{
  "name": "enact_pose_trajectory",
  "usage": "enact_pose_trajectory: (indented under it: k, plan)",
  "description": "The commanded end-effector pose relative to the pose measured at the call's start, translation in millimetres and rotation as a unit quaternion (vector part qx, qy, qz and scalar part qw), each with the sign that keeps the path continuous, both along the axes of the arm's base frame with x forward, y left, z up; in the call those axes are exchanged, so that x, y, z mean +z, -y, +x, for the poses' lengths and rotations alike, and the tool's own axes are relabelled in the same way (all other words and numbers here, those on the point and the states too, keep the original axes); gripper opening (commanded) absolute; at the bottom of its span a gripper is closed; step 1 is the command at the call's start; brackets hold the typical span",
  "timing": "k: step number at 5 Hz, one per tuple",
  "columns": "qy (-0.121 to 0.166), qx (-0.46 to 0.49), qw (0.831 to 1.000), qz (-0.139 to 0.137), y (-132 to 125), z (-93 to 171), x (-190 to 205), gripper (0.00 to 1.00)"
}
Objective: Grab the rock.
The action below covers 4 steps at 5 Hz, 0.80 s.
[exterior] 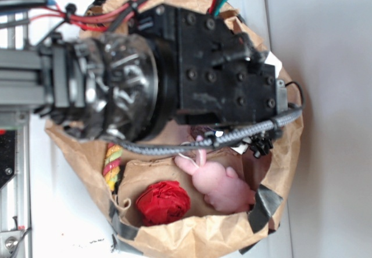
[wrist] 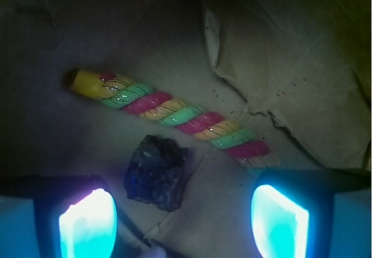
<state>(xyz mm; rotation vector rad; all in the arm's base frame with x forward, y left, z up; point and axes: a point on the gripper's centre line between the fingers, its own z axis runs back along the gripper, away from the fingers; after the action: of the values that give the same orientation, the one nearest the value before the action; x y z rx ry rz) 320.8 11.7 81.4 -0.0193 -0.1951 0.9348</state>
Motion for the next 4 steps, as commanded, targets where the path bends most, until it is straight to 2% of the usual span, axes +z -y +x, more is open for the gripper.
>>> enact_pose_trajectory:
  k: [1, 3, 4]
  plan:
    - [0.016, 0.029, 0.999, -0.013, 3, 7, 4, 1.00]
    - [0.016, 0.061, 0.998, -0.007, 8, 11, -1, 1.00]
    - [0.020, 0.057, 0.998, 0.012, 11, 18, -8, 1.00]
